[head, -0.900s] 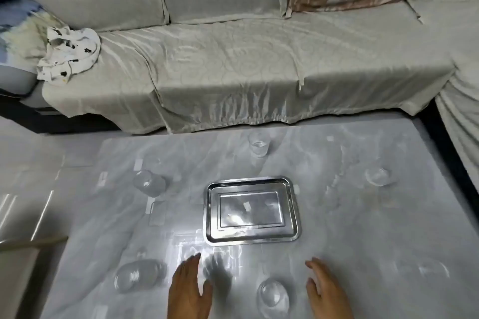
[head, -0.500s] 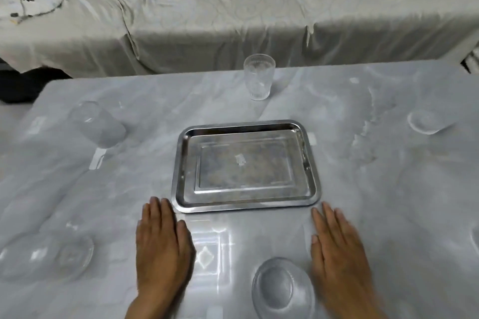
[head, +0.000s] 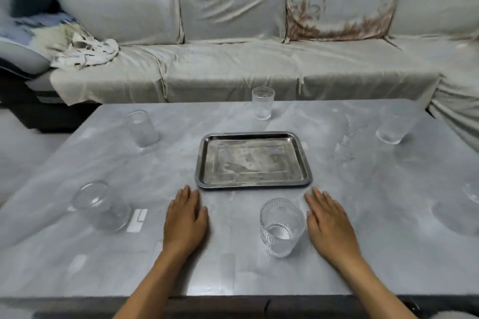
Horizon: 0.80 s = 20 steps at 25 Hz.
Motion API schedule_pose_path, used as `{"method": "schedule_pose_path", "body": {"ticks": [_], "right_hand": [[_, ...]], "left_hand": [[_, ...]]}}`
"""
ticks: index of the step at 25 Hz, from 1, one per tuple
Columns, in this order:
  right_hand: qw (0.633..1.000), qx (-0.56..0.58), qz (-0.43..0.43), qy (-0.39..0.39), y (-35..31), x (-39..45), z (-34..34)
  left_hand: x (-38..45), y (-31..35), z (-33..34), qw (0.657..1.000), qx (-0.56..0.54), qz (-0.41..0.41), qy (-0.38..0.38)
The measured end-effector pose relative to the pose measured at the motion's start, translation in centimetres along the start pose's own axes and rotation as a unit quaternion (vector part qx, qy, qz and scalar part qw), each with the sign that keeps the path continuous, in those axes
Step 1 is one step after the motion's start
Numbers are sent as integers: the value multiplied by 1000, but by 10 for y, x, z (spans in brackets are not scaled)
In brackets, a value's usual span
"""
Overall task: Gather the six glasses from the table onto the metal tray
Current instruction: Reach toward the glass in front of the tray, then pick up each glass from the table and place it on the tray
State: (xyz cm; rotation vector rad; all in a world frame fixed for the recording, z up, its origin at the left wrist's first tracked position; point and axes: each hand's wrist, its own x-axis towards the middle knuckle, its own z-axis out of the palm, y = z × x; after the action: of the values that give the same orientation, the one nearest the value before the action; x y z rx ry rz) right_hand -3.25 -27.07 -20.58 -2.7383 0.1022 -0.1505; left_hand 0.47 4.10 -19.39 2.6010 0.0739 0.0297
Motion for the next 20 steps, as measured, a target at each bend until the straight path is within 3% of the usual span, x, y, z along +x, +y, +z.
{"method": "schedule_pose_path", "body": {"ticks": [3, 7, 13, 16, 20], "right_hand": [[996, 65, -9, -59, -6, -20, -14], [959, 215, -6, -185, -19, -42, -29], [963, 249, -40, -98, -43, -48, -23], [948, 309, -23, -73, -54, -41, -17], [936, 345, 6, -68, -79, 10, -28]], "left_hand": [[-5, -1, -18, 993, -106, 1, -41], [-7, 2, -30, 952, -291, -86, -41], [8, 11, -24, 947, -284, -147, -28], [35, 19, -31, 951, -259, -166, 15], [69, 18, -34, 946, -262, -191, 17]]}}
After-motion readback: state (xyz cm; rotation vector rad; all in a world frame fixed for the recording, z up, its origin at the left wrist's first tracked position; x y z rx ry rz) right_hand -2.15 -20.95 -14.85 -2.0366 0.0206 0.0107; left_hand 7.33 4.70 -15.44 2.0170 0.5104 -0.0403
